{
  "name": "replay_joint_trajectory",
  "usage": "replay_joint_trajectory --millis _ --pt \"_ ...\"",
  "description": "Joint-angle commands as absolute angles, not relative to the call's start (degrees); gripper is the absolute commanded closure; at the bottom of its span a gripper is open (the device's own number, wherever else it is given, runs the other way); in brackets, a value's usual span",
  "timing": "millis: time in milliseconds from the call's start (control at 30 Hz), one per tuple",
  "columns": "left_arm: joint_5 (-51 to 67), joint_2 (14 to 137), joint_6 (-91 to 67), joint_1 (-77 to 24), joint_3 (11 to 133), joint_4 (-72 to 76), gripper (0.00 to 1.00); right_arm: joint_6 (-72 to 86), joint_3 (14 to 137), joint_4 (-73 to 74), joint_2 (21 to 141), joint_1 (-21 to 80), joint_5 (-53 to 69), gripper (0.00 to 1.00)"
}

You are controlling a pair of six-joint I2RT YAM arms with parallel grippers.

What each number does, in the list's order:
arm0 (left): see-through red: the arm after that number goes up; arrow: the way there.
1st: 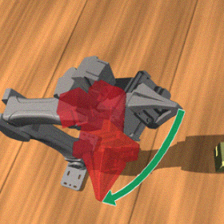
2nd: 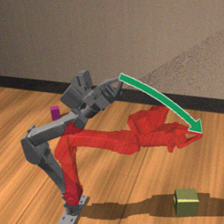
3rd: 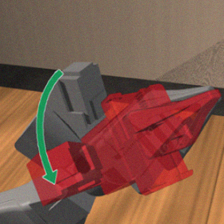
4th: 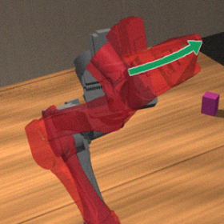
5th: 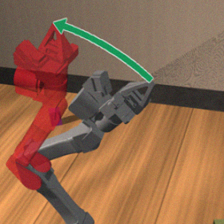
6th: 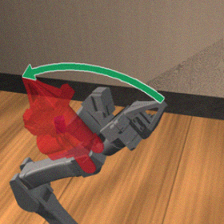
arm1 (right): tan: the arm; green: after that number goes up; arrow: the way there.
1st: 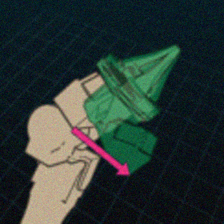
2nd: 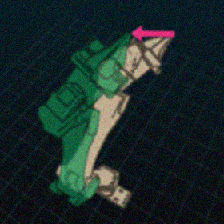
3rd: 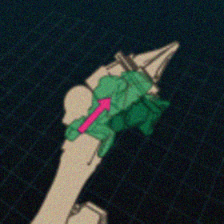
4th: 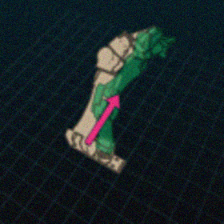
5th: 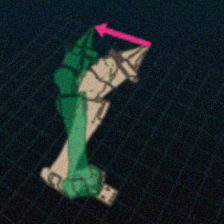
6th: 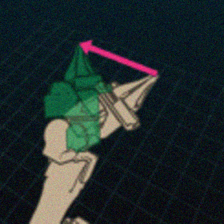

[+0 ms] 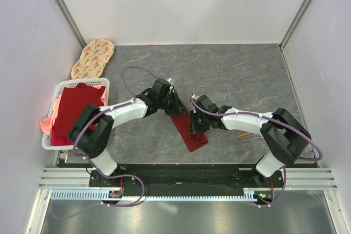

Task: Fold the napkin into a case and place the utensils inside
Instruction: Smooth out the smaller rectangle-folded napkin at the center of the board.

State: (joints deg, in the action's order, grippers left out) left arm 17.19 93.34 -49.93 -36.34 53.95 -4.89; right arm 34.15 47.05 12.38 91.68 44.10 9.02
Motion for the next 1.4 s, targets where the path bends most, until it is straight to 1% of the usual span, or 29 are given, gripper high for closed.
replay_joint_trajectory --millis 0,100,133,267,333,433,567,833,1000,1267,1367 --pt "21.53 100.28 -47.11 -36.74 54.15 -3.34 0.89 34.10 47.20 13.44 89.74 44.30 7.12 0.77" --pt "19.79 100.55 -45.80 -36.39 50.99 -3.60 0.90 32.70 48.77 15.72 87.90 44.56 6.77 0.70" --pt "19.69 100.46 -45.62 -36.04 50.19 -3.60 0.90 31.91 49.30 16.60 87.46 44.82 6.59 0.64" --pt "19.86 100.37 -45.00 -35.68 48.43 -2.64 0.91 27.87 52.99 20.74 87.62 47.54 4.93 0.51" --pt "20.91 100.72 -45.26 -35.68 48.43 -1.94 0.91 25.94 55.45 22.58 88.50 48.86 3.09 0.46" --pt "21.97 101.07 -46.05 -35.60 47.81 -0.44 0.91 24.35 58.00 23.73 90.43 51.15 0.36 0.41" --pt "23.29 100.99 -46.58 -34.89 46.50 1.56 0.91 22.16 59.68 24.43 94.12 51.94 -3.16 0.41" --pt "26.54 101.34 -48.43 -33.05 44.21 5.53 0.91 20.92 59.94 24.43 97.29 55.10 -6.50 0.40" --pt "28.39 100.38 -51.15 -32.08 43.15 8.08 0.91 23.72 59.94 24.69 98.70 58.70 -8.60 0.41" --pt "29.09 100.55 -53.52 -31.20 42.01 10.46 0.91 29.26 61.17 26.98 100.28 63.19 -17.57 0.39" --pt "29.71 101.16 -54.05 -31.20 41.66 11.51 0.91 30.14 62.05 27.60 99.85 63.98 -18.45 0.38"
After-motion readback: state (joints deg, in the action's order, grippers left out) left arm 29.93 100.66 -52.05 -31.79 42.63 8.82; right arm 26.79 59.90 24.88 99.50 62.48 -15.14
